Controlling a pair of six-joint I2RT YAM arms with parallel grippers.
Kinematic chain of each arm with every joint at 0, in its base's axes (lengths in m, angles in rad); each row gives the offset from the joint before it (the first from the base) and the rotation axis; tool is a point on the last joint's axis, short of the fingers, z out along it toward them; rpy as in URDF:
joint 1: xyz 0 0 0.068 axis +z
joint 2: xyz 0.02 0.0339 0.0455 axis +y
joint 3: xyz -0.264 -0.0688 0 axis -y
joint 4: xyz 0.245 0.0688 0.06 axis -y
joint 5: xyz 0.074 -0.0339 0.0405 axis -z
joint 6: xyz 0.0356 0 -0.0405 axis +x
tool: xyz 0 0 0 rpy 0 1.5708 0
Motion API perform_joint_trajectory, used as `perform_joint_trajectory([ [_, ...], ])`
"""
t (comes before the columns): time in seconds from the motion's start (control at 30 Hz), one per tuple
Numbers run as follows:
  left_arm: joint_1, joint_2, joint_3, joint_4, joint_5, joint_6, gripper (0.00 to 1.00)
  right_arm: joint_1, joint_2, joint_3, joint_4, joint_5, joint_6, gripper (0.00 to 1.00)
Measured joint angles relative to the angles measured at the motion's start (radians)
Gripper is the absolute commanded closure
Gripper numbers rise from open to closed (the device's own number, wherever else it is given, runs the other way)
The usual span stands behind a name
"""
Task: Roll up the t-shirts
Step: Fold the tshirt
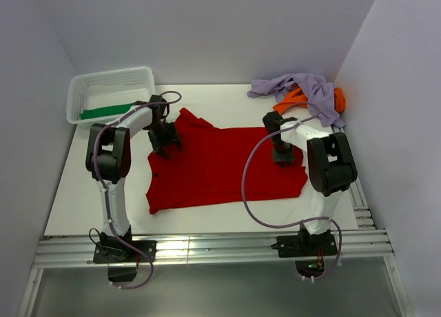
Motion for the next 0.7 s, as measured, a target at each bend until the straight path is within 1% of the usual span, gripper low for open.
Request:
perform_joint_trajectory([
  [0.13, 0.000, 0.007, 0.000, 0.000, 0.000, 0.001, 0.34, 0.000, 0.010, 0.003, -0.004, 0.027, 0.008, 0.75],
  [0.2, 0.000, 0.012, 0.000, 0.000, 0.000, 0.002, 0.35, 0.001, 0.013, 0.006, -0.008, 0.038, 0.011, 0.83],
  [0.43, 0.000, 0.015, -0.008, 0.002, 0.000, 0.003, 0.35, 0.001, 0.015, 0.007, -0.019, 0.070, 0.024, 0.84],
  [0.47, 0.002, 0.014, -0.010, 0.003, 0.001, 0.005, 0.35, 0.001, 0.015, 0.007, -0.020, 0.071, 0.026, 0.85],
  [0.53, 0.003, 0.014, -0.010, 0.003, 0.004, 0.006, 0.35, 0.001, 0.015, 0.007, -0.023, 0.074, 0.026, 0.91],
  [0.57, 0.004, 0.014, -0.010, 0.003, 0.005, 0.007, 0.35, 0.001, 0.015, 0.007, -0.025, 0.076, 0.026, 1.00],
  [0.7, 0.004, 0.015, -0.010, 0.003, 0.007, 0.009, 0.35, -0.002, 0.015, 0.008, -0.036, 0.084, 0.034, 1.00],
])
